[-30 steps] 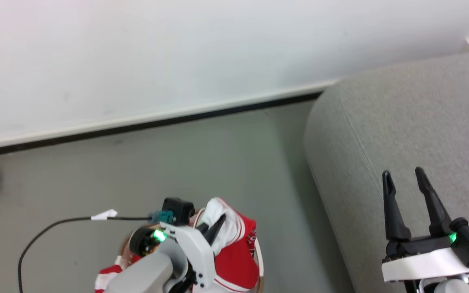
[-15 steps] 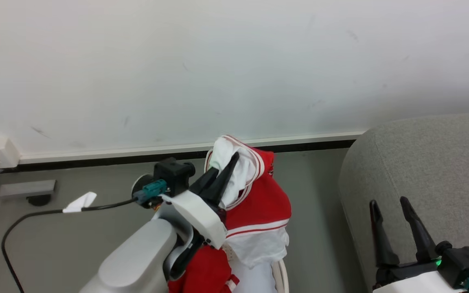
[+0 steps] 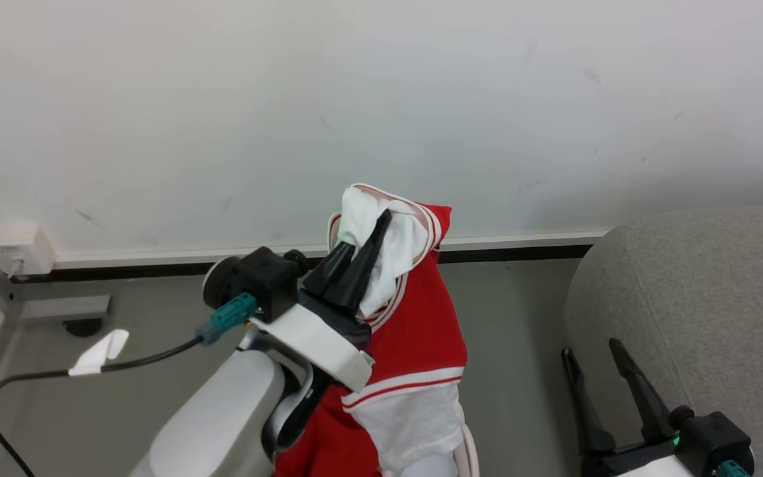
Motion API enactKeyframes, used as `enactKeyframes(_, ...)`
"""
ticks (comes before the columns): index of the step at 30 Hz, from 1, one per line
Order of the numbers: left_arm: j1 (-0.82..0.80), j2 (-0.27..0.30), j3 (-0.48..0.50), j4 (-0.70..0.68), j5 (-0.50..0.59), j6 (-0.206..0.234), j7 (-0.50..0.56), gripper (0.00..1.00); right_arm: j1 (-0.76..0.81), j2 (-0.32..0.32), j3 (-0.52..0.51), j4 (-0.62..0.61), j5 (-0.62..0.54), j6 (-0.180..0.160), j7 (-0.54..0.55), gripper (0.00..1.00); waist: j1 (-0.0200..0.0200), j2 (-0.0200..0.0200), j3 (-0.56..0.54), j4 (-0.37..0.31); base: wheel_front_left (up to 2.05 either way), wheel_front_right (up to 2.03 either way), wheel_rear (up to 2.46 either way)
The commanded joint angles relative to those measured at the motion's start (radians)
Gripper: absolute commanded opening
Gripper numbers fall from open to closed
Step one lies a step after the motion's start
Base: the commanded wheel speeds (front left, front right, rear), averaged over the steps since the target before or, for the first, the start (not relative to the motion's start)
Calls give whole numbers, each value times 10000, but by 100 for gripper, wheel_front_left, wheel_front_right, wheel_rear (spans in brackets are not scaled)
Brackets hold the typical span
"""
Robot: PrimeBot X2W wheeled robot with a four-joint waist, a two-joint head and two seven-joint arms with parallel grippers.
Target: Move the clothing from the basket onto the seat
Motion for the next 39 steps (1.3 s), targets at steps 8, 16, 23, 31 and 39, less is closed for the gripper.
enactKeyframes(8, 475, -186, 83, -269, 383, -126, -26, 0, -46, -88, 629, 176, -256, -21, 8, 100, 1, -1, -28, 96, 0, 0, 0)
enactKeyframes(16, 808, -507, -122, -371, 626, -333, -26, 0, -825, -558, 1852, 710, -93, -21, 8, 100, 1, -1, -58, 253, 0, 0, 0)
enactKeyframes(23, 796, -795, -471, -228, 679, -563, -27, 0, -1744, -1083, 3048, 1646, 297, -23, 8, 100, 1, -1, -56, 716, 0, 0, 0)
enactKeyframes(31, 700, -1014, -1032, -114, 596, -753, -23, 0, -2442, -1368, 3887, 2596, 748, -21, 8, 100, 1, -1, -95, 1416, 0, 0, 0)
enactKeyframes(39, 639, -1147, -1811, -137, 534, -839, 39, 0, -2950, -1636, 4644, 3105, 944, -21, 7, 100, 1, -1, -180, 2063, 0, 0, 0)
